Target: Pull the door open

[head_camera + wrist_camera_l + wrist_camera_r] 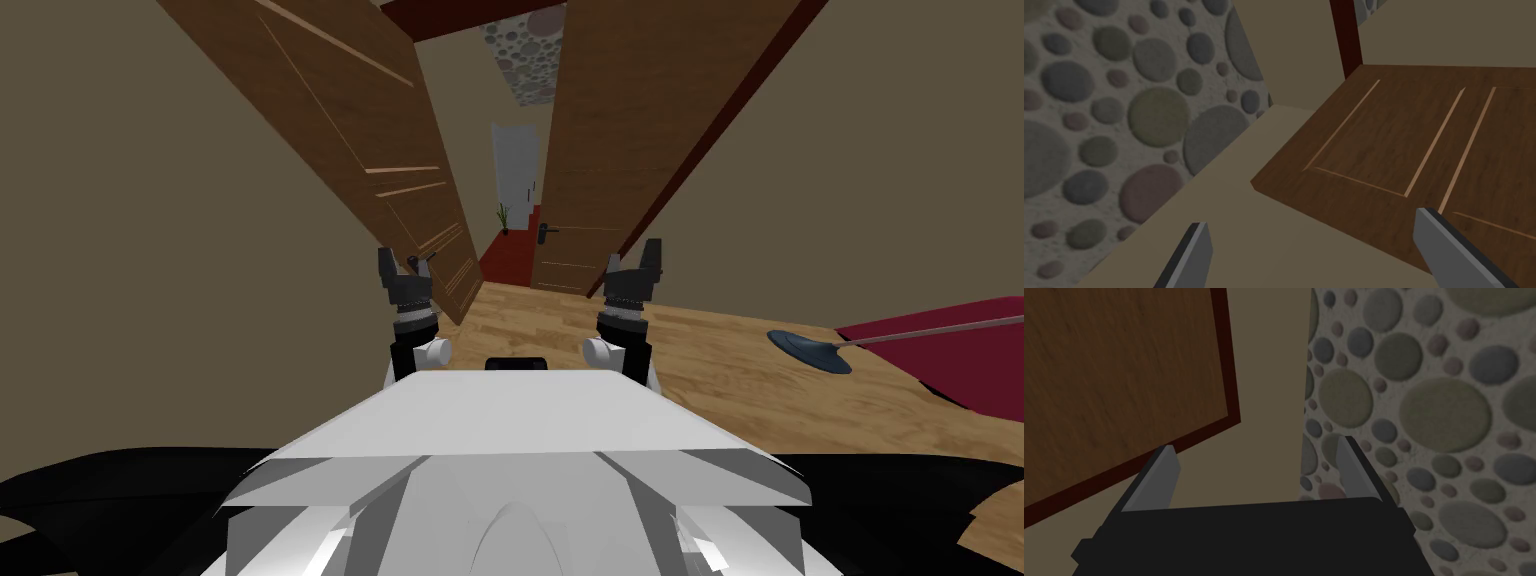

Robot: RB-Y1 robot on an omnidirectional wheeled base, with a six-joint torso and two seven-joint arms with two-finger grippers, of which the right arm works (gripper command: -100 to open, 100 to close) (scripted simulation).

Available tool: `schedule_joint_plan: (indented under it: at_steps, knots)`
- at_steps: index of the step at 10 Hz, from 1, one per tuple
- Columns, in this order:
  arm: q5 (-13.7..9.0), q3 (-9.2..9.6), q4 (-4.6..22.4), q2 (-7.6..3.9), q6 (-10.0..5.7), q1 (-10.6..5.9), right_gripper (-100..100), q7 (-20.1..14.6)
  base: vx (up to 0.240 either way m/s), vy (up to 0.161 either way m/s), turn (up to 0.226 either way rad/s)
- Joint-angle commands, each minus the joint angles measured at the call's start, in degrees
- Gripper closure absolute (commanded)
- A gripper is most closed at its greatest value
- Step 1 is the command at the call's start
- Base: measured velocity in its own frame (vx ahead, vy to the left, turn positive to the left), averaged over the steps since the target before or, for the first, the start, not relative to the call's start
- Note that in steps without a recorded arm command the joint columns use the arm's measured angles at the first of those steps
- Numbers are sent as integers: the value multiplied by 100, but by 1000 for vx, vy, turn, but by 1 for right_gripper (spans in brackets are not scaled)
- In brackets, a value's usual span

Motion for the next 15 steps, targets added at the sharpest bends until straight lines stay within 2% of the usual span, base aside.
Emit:
schedule_joint_plan:
  at_steps: [1,4,5,8,15]
  knots:
    - [32,-30,185,-69,-8,-90,-100,-63,163,-46,16]
    - [93,-87,541,-189,-24,-262,-100,-185,142,31,-19]
    - [126,-118,737,-251,-32,-357,-100,-252,147,52,-13]
    - [179,-168,1047,-347,-46,-507,-100,-359,106,30,-8]
    - [337,-315,1966,-606,-86,-952,-100,-673,94,18,-10]
